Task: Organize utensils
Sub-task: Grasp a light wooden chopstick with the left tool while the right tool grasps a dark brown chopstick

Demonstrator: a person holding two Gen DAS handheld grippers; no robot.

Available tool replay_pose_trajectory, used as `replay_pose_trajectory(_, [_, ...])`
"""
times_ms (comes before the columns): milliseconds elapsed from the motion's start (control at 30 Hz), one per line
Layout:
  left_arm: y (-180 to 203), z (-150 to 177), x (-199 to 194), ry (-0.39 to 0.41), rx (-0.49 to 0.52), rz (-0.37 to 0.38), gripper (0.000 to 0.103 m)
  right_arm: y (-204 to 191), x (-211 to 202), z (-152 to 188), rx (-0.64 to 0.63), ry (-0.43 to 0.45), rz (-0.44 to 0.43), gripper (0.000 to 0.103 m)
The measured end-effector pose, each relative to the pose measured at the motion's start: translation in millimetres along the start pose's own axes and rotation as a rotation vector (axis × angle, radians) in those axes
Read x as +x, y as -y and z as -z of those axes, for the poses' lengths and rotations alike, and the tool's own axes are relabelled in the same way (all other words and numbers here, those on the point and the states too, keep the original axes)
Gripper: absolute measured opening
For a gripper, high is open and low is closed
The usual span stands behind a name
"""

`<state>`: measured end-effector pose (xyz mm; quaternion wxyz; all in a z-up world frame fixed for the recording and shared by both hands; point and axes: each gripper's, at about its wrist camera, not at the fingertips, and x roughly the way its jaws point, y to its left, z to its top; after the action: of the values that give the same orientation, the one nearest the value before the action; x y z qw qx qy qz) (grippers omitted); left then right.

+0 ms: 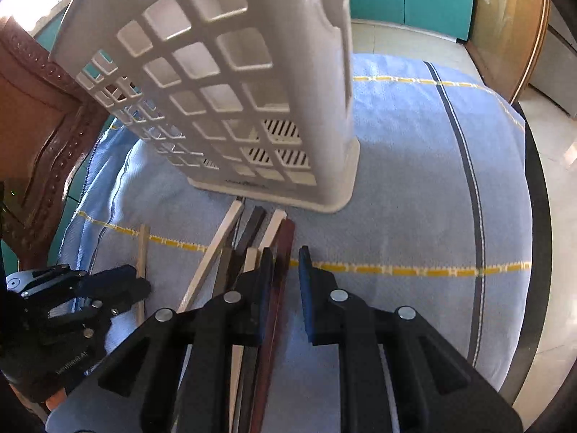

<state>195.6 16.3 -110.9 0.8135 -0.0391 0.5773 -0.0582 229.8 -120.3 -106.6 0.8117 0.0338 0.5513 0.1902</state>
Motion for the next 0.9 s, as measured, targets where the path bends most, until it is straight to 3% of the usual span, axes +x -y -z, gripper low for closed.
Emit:
replay_pose_trajectory(67, [1,1,2,-0.009,0.001,-0.002,0.02,4,0,-4,-0.009,0.0,0.003,0.017])
replay_pose_trajectory(167, [4,-1,2,0.01,0.017,-0.019,0.02,4,-6,-1,-0.05,-0.004,0.054,0.009])
replay_pose_trajectory(333, [11,1,0,0.028,0.039,-0.027,0.018,12,-13,5,-0.077,0.004,0.159,0.009])
replay_pose_trajectory(400, [8,1,-4,0.025,0.035,-0.013,0.018,19,-18,7,-0.069,0.014,0.152,0.009])
replay_pose_trajectory(467, [7,2,-2,0.023,0.029,-0.006,0.018,22,-21,9,-0.049,0.012,0.127,0.012])
replay_pose_trajectory(533, [7,0,3,0.025,0.023,-0.011,0.019,20,-25,12,-0.055,0.015,0.134,0.026])
replay_pose_trajectory(600, [6,-1,2,0.025,0.018,-0.02,0.02,13,-27,17,-0.066,0.007,0.165,0.029])
replay_pose_trajectory(700, [8,-2,2,0.027,0.014,-0.035,0.022,5,-22,27,-0.076,-0.024,0.174,0.03])
replay_pose_trajectory(900, [21,-4,5,0.03,0.015,-0.063,0.028,-4,-18,37,-0.096,0.001,0.213,0.028])
